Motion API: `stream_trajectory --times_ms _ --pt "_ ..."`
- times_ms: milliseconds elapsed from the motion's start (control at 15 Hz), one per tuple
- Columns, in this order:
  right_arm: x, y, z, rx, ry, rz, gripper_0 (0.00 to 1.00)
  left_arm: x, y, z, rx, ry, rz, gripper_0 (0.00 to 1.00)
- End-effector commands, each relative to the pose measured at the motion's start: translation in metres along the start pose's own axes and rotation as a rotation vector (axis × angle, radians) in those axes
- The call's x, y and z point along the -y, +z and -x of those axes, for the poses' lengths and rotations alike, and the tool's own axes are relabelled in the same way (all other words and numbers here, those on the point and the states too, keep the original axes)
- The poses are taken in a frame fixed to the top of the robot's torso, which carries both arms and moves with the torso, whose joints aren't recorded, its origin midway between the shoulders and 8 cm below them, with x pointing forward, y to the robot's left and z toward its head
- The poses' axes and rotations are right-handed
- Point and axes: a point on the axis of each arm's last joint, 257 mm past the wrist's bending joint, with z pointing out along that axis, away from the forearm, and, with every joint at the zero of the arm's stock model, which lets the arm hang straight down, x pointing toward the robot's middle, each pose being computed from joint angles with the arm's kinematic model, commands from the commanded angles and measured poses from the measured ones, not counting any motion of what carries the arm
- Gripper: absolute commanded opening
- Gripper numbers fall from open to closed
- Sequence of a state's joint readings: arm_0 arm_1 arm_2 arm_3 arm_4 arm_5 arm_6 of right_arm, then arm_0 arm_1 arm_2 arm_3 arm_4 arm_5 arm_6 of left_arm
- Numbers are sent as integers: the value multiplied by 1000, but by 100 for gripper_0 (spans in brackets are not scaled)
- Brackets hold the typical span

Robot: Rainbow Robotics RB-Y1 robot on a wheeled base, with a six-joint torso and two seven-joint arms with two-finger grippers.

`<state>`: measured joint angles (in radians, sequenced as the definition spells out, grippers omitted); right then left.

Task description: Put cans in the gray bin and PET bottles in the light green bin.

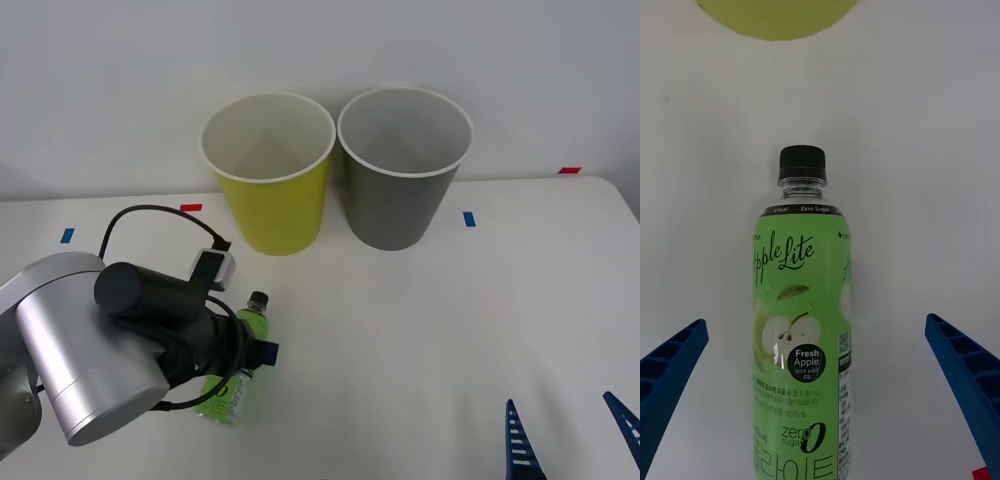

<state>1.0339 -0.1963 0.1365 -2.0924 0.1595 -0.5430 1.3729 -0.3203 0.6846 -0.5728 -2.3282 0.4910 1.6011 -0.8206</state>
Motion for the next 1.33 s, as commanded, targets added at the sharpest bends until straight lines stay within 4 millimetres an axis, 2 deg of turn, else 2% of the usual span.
stream_trajectory --times_ms 67,267,467,600,1067,1333 --pt "0 0 0 0 0 0 100 5 6 12 -35 -2 21 100" --pt "0 0 0 0 0 0 100 13 15 13 -63 -1 9 100" --pt "0 0 0 0 0 0 100 6 12 8 -101 23 45 100" --pt "0 0 0 0 0 0 100 4 16 7 -113 19 52 100" --pt "0 0 0 0 0 0 100 22 26 8 -126 3 25 100" --pt "0 0 0 0 0 0 100 19 38 8 -149 0 42 100"
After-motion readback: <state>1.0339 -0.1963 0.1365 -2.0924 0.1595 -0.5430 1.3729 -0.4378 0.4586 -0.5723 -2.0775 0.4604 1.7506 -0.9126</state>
